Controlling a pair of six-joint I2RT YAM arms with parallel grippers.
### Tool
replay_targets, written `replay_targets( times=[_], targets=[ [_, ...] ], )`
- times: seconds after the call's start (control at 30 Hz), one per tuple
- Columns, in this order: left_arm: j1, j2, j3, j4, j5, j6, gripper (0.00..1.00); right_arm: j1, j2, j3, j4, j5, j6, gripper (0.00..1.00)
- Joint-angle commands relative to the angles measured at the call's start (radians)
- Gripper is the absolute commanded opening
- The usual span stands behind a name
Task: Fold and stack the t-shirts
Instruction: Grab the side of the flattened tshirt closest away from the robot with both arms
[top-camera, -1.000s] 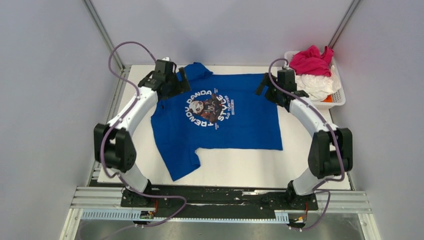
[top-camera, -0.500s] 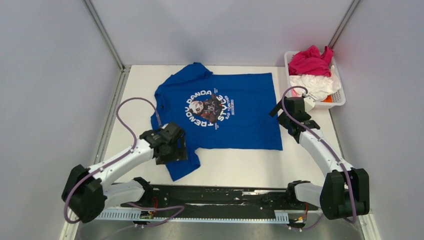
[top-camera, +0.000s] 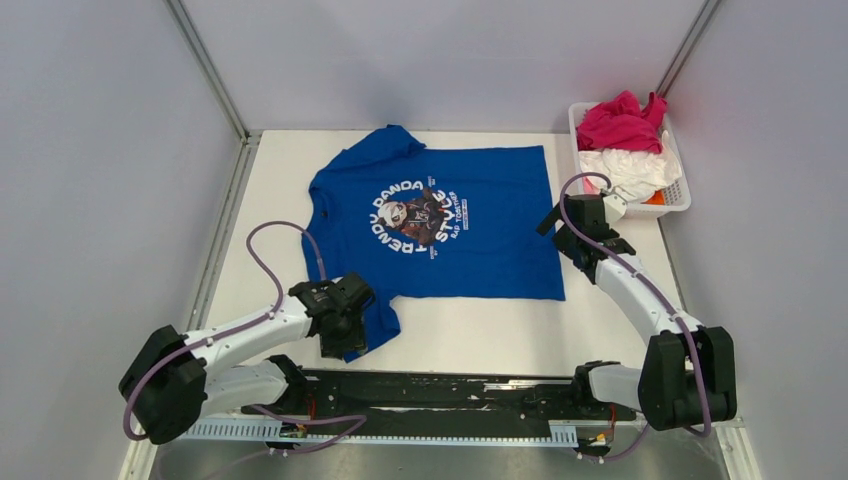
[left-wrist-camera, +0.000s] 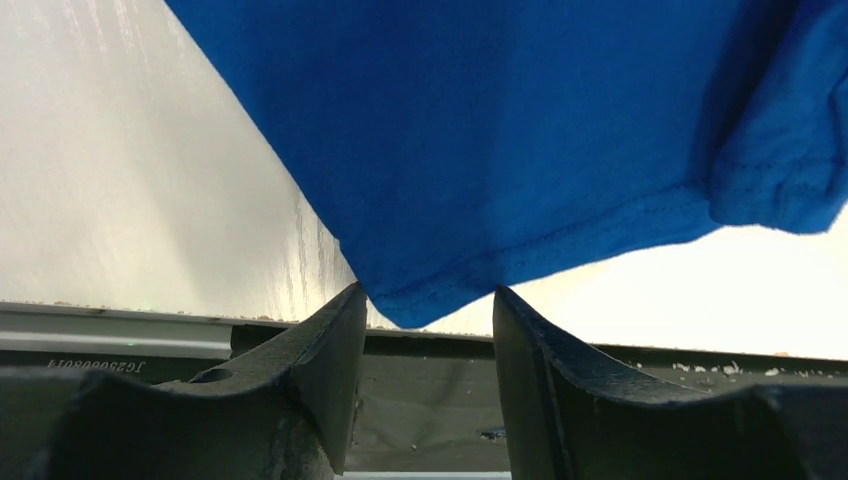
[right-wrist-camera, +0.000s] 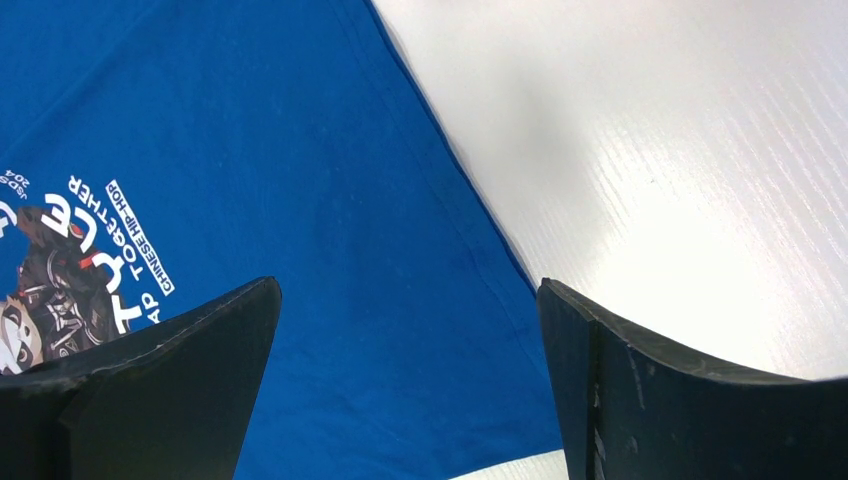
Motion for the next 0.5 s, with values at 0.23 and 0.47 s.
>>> replay_targets(
  times=[0.23,0.47],
  targets=[
    [-0.004,0.174,0.035,0.099,-0.01,0.01,0.4,-0.002,-0.006,0.019,0.031,0.029,-0.015,1.0],
    [-0.003,0.229,0.084,0.041,-0.009,-0.011,0.0,-0.003,-0.031,0.004,0.025,0.007,0.009,1.0]
  ],
)
